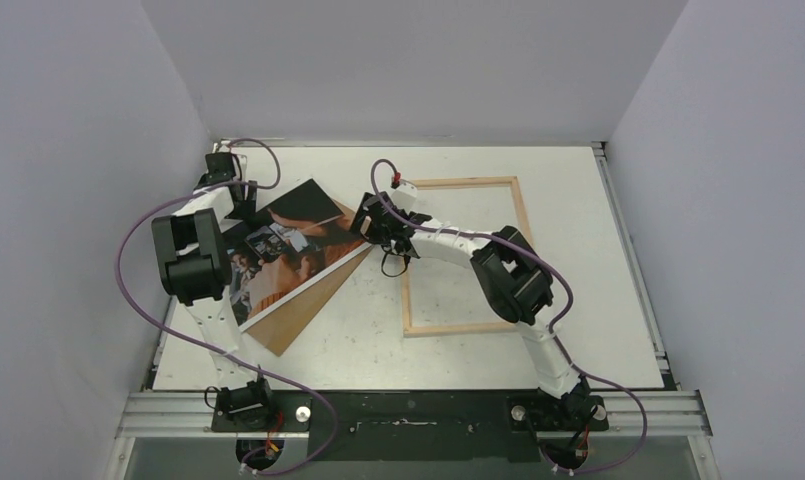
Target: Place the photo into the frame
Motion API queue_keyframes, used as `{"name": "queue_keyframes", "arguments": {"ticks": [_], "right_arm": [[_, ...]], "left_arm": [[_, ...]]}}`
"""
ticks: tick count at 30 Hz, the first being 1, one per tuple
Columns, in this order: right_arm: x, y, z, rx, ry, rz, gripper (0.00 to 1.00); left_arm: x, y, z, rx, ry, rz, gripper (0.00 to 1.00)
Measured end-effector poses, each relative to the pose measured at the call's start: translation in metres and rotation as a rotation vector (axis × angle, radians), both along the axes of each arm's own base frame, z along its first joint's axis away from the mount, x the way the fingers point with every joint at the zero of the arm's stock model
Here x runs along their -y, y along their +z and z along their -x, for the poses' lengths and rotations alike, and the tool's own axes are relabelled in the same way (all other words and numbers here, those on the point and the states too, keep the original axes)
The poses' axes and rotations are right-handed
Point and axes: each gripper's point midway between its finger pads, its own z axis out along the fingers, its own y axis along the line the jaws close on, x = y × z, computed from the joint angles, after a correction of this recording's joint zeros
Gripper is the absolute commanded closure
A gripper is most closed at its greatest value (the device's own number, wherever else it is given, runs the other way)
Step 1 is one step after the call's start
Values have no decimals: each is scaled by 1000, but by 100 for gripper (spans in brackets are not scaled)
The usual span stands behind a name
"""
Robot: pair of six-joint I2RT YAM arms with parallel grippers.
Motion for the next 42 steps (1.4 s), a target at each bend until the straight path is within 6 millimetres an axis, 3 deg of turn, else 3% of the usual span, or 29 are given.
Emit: {"name": "queue_keyframes", "arguments": {"ticks": [18,29,32,37,42], "right_arm": [[-13,15,10,-47,89,-263,4],[-19,65,7,36,110,-341,5],[-19,68,4,46,109,-351,10],[-18,77,-5,74,104,-406,32],[-15,72,-15,82,80,-469,41]], "left_arm": [[4,-1,1,37,-12,13,29],[4,-2,3,41,-13,14,29],[5,-2,3,40,-14,16,29],[5,-2,4,38,-16,15,30],[5,-2,4,35,-21,11,31]]}}
